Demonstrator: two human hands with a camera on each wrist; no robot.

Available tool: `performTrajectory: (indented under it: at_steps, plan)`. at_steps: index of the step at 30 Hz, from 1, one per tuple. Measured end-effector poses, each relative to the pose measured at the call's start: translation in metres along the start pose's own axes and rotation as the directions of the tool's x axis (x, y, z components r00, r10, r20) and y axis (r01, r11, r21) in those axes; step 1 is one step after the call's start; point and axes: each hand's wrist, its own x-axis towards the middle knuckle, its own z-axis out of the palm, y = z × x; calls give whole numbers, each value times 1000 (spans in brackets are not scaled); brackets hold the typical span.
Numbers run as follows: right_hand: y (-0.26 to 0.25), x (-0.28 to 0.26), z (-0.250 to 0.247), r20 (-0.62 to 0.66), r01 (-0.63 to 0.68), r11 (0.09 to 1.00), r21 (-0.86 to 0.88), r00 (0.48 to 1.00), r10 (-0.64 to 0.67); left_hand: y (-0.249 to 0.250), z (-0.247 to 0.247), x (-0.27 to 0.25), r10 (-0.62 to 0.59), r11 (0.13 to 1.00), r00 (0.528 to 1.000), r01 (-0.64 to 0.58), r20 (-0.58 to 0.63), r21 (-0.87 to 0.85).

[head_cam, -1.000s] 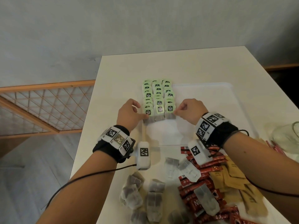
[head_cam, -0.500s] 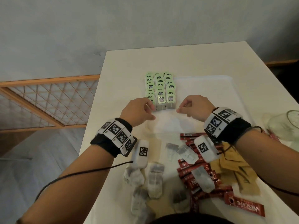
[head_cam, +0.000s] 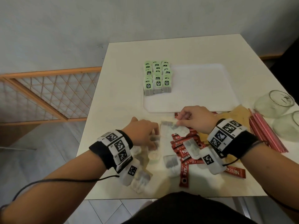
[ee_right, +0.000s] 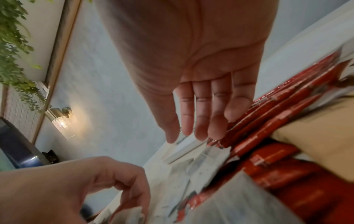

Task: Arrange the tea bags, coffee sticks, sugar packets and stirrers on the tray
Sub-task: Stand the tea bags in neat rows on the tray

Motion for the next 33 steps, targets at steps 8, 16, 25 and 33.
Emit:
performTrajectory:
  at_steps: [8, 16, 25, 33]
  plan:
    - [-5, -28, 0, -72, 35, 981, 189, 997, -22, 11, -15, 2, -26, 999, 994, 23, -109, -26]
    - [-3, -41, 8, -55, 63, 977, 205, 997, -52, 17, -10, 5, -62, 995, 998, 61, -5, -75]
    - [-3, -41, 10, -45, 63, 978, 201, 997, -55, 23, -5, 6, -11, 994, 1000, 11, 1, -108]
    - [-18, -39, 22, 82, 165, 960, 227, 979, -188, 26, -10, -15, -5, 844, 987, -81, -160, -531]
